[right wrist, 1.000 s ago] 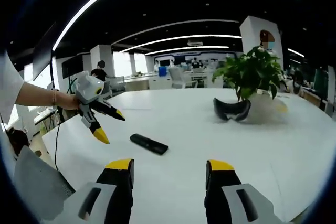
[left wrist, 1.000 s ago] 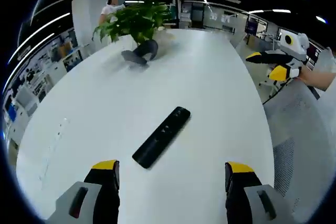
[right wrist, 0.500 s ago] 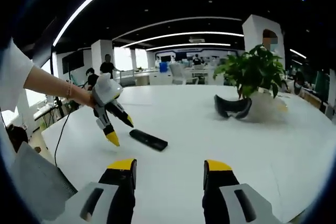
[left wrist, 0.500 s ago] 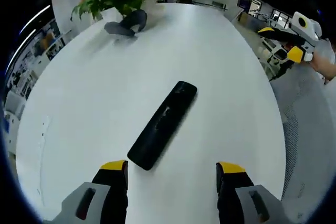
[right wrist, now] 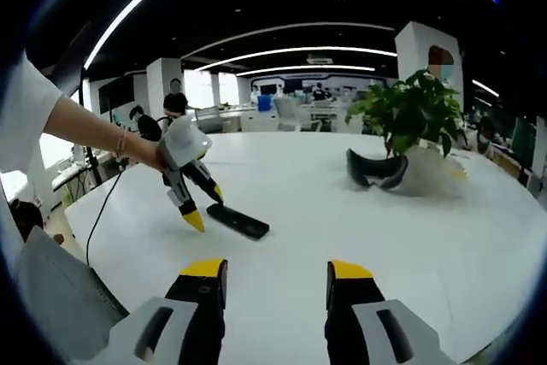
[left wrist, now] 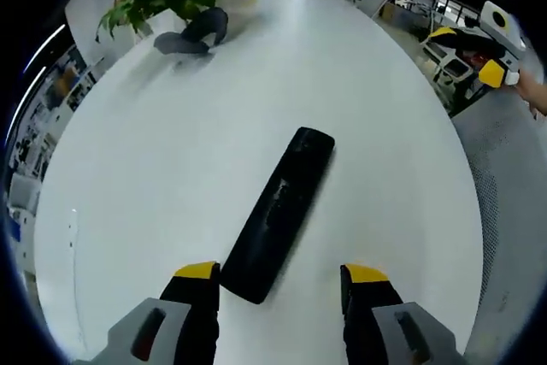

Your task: Press the specified remote control buttons in sequence, fully releasing each button before pressing the next.

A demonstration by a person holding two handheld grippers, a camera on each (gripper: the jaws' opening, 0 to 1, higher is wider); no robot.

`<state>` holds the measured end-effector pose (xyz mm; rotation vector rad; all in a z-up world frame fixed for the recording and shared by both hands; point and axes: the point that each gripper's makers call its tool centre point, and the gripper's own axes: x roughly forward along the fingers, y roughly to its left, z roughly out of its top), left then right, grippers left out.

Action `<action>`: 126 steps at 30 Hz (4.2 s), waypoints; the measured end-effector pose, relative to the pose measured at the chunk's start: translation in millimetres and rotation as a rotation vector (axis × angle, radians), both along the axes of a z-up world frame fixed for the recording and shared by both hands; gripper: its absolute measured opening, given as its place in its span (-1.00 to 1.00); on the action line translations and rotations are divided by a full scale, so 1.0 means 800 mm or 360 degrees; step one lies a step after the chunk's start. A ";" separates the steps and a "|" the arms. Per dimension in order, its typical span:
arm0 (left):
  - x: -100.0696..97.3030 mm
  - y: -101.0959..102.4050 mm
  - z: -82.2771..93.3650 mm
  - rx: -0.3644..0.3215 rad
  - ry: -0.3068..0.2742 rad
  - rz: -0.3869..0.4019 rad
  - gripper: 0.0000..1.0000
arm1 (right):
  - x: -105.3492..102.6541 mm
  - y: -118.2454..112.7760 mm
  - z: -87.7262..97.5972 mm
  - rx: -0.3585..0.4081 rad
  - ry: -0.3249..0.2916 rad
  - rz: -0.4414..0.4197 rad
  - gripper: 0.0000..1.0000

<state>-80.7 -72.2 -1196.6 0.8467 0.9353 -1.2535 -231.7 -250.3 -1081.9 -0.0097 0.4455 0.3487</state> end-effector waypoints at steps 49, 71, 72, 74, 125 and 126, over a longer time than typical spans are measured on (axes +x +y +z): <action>-0.086 0.008 0.000 0.0168 -0.0035 -0.0119 -0.53 | -0.004 0.017 -0.002 -0.0057 -0.0001 0.0139 -0.23; -0.138 0.019 0.001 0.0264 -0.0003 -0.0169 -0.53 | -0.008 0.026 -0.003 -0.0051 0.0014 0.0197 -0.28; -0.140 0.020 0.001 0.0263 -0.0002 -0.0165 -0.53 | -0.008 0.026 -0.003 -0.0051 0.0017 0.0203 -0.29; -0.144 0.020 0.001 0.0263 -0.0006 -0.0159 -0.53 | -0.009 0.029 -0.004 -0.0054 0.0024 0.0220 -0.29; -0.224 0.034 0.001 0.0334 -0.0117 -0.0191 -0.53 | -0.017 0.047 -0.014 -0.0058 0.0087 0.0370 -0.42; -0.225 0.034 0.001 0.0336 -0.0123 -0.0191 -0.53 | -0.017 0.048 -0.016 -0.0065 0.0093 0.0376 -0.43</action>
